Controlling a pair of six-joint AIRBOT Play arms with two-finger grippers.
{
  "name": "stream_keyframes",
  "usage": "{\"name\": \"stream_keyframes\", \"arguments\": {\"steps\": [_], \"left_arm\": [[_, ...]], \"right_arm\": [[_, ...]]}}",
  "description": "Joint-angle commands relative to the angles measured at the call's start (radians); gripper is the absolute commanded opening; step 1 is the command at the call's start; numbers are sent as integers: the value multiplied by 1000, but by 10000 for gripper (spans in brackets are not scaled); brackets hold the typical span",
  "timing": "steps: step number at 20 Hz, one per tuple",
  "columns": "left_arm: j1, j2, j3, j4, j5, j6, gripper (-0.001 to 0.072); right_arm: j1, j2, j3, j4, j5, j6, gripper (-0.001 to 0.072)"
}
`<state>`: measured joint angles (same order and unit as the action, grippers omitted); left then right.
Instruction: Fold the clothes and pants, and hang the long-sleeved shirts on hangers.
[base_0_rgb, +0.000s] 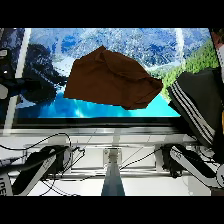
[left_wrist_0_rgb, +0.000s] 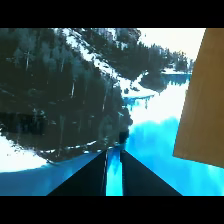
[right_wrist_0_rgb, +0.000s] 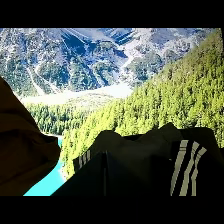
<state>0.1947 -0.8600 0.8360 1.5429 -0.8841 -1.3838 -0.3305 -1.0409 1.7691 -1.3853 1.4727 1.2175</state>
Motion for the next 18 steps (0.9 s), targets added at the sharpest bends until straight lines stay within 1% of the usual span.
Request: {"name": "stream_keyframes", "arguments": {"steps": [1,11,13,14,16,18], "left_arm": [[1,1,1,0,0,0,100],[1,1,1,0,0,0,100],[1,1,1,0,0,0,99],[1,1,1,0,0,0,100],[1,1,1,0,0,0,100],[1,1,1,0,0,0,100]], "right_arm": [[1,0,0,0,0,0,12],[1,-1,0,2,-8,1,12],[1,-1,0,36,-103,7,12],[1,0,0,88,-113,53,12],[1,-20,0,152,-81,83,13],[1,-61,-8,163,39,85,12]]}}
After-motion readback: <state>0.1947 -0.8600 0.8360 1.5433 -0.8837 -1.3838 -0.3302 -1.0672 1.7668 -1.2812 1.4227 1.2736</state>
